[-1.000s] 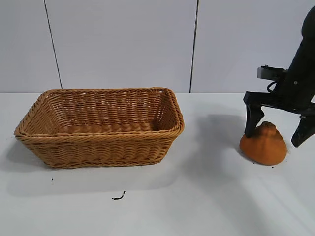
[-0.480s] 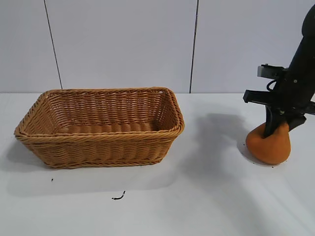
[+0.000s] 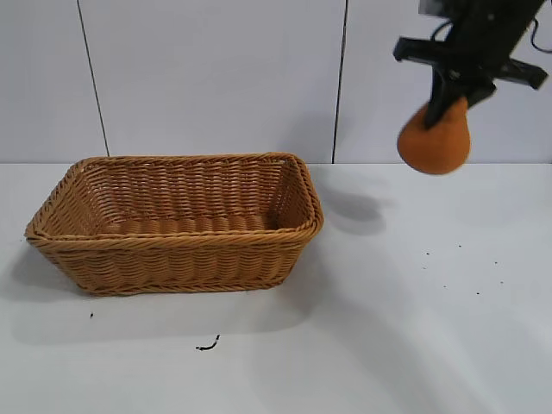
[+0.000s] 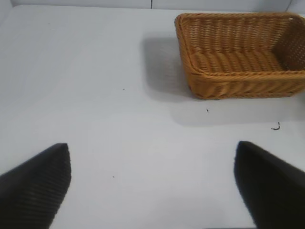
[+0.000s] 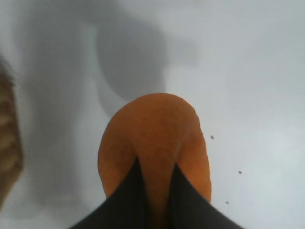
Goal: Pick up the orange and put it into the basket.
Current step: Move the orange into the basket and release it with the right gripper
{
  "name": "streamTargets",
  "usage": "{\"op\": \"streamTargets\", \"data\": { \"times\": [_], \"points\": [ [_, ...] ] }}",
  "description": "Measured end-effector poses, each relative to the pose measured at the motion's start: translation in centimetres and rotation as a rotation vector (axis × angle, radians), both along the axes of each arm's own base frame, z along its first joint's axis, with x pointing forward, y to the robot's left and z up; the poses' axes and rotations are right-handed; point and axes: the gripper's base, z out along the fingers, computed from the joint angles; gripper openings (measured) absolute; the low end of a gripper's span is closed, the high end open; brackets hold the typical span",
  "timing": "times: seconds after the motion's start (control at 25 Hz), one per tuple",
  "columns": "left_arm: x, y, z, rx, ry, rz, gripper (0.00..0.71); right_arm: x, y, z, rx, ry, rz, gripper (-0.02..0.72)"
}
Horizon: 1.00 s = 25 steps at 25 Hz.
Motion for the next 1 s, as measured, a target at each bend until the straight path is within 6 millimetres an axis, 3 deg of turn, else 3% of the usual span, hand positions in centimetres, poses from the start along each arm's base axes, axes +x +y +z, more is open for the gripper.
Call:
{"op": "streamTargets", "data": {
  "times": [0.24,0.44,0.6,0.76,0.8,0.88,1.0],
  "points": [
    [0.0,0.0,0.0,0.000,0.000,0.000,0.666,-2.2,7.8,-0.9,0.033,-0.046,0.138,0.019],
    [0.0,0.0,0.0,0.000,0.000,0.000,0.666,-2.9,12.6,-5.3,0.019,-0.007,0.218,0.019],
    [0.0,0.0,0.0,0.000,0.000,0.000,0.666,-2.8,14.7,-9.7,-0.009,0.037,0.247,0.019],
    [0.0,0.0,0.0,0.000,0.000,0.000,0.666,-2.4,15.1,-12.5,-0.038,0.067,0.249,0.026],
    [0.0,0.0,0.0,0.000,0.000,0.000,0.666,-2.4,15.1,-12.7,-0.044,0.073,0.250,0.054],
    [0.0,0.0,0.0,0.000,0.000,0.000,0.666,-2.4,15.1,-12.9,-0.048,0.074,0.251,0.180],
    [0.0,0.0,0.0,0.000,0.000,0.000,0.666,-2.4,15.1,-12.5,-0.045,0.064,0.255,0.532]
  ]
}}
